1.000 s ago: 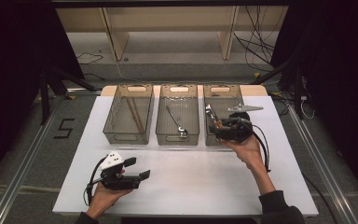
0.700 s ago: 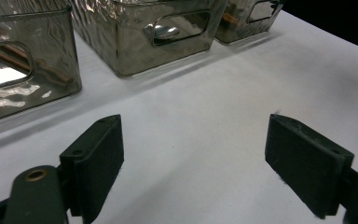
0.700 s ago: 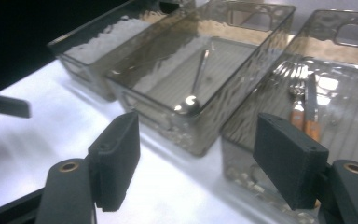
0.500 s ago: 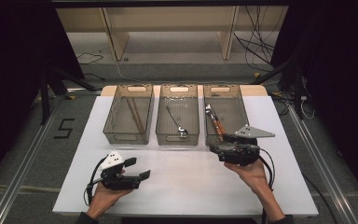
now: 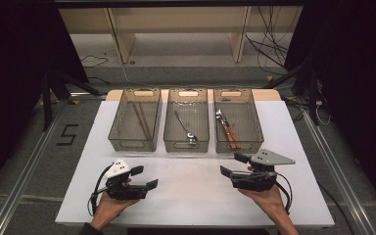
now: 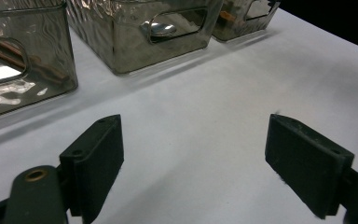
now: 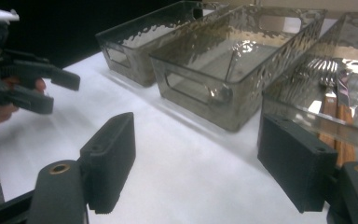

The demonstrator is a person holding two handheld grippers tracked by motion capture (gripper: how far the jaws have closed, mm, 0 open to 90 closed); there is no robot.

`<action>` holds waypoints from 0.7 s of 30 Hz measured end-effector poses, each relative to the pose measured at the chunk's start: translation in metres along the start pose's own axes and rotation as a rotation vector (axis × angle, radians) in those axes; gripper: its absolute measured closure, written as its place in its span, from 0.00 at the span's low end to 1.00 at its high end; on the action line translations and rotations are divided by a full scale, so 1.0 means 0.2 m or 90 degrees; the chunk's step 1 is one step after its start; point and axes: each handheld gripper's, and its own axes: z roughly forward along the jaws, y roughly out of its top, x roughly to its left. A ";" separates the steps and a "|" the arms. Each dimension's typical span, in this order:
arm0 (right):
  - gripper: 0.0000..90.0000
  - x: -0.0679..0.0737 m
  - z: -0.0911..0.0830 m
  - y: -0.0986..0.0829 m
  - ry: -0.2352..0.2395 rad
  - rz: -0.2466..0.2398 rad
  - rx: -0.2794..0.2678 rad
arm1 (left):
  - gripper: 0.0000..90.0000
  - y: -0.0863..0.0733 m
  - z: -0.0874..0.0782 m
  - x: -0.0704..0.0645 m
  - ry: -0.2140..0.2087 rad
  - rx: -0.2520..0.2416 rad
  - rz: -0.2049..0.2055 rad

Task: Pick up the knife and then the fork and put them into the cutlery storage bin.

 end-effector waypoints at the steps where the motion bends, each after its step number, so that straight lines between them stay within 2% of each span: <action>1: 0.31 0.00 0.00 -0.02 0.000 0.000 -0.002 | 0.21 0.00 0.00 0.00 0.000 0.000 0.001; 4: 0.31 0.00 -0.02 -0.07 0.004 0.013 -0.014 | 0.21 0.00 0.00 0.00 -0.003 0.000 0.003; 6: 0.30 0.00 -0.03 -0.09 0.002 0.005 -0.015 | 0.21 0.00 0.00 0.00 -0.004 0.001 0.004; 10: 0.28 0.01 -0.05 -0.13 0.009 0.014 -0.019 | 0.21 -0.01 -0.01 0.00 -0.005 0.002 0.007; 15: 0.27 0.03 -0.08 -0.18 0.003 0.008 -0.025 | 0.21 -0.01 -0.01 -0.01 -0.010 -0.001 0.004; 19: 0.26 0.04 -0.09 -0.21 0.001 0.018 -0.012 | 0.21 -0.02 -0.01 -0.01 -0.022 -0.001 -0.003; 21: 0.25 0.04 -0.10 -0.22 -0.004 0.013 -0.009 | 0.21 -0.02 -0.01 -0.01 -0.023 -0.002 -0.002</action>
